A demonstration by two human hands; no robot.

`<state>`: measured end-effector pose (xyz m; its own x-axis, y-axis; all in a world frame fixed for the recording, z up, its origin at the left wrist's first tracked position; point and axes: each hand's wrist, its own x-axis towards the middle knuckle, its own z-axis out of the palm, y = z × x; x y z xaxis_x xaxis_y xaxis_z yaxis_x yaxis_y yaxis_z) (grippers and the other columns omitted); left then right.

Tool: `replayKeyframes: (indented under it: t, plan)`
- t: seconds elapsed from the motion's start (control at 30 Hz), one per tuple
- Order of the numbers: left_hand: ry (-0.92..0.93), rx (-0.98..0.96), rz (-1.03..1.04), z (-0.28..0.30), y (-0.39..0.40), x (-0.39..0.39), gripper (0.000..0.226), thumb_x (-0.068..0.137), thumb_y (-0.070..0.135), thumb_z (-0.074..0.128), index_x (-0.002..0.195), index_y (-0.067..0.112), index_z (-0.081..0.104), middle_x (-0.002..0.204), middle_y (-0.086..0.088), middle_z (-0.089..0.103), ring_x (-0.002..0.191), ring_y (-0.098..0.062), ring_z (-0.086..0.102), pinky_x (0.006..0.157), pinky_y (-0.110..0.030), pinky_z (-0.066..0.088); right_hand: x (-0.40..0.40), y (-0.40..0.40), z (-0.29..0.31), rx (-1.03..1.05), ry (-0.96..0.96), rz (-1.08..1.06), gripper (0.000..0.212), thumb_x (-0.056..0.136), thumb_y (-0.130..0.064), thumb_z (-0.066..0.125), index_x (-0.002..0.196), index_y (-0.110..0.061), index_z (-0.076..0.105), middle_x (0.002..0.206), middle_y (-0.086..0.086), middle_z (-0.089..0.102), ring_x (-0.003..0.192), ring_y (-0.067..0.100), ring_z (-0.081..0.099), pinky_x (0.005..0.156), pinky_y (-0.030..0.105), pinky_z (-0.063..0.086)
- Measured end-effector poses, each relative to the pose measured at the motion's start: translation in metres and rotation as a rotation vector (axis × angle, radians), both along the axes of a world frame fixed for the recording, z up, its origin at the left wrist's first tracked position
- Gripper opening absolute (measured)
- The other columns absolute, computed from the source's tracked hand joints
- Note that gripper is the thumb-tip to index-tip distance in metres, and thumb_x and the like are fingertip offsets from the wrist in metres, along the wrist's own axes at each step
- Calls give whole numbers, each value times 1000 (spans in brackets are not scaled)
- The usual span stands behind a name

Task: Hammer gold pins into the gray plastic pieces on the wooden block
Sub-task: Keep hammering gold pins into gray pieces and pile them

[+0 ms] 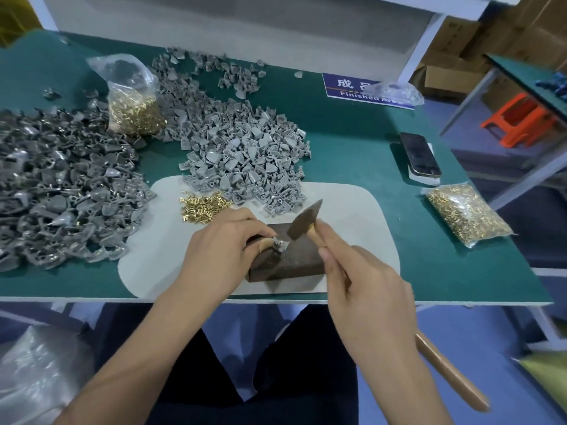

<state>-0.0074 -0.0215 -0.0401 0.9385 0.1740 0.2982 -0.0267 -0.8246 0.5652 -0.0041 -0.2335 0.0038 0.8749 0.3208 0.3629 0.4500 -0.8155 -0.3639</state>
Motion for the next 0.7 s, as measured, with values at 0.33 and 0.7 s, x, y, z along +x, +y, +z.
replayKeyframes:
  t: [0.33,0.7]
  plan:
    - [16,-18,-8,0,2,-2,13,90,42,71,102,42,76,93,17,60,101,-11,53,67,-32,45,-2,-1,-12,46,-73,41,40,103,-34,49,142,-39,59,70,-6,54,55,24,50,43,32,42]
    - [3,3,-31,1,5,0,12,90,45,69,100,42,76,90,19,59,98,-9,52,63,-30,41,1,-1,-14,40,-19,80,41,101,-34,52,141,-43,58,73,-6,60,58,19,52,45,37,47]
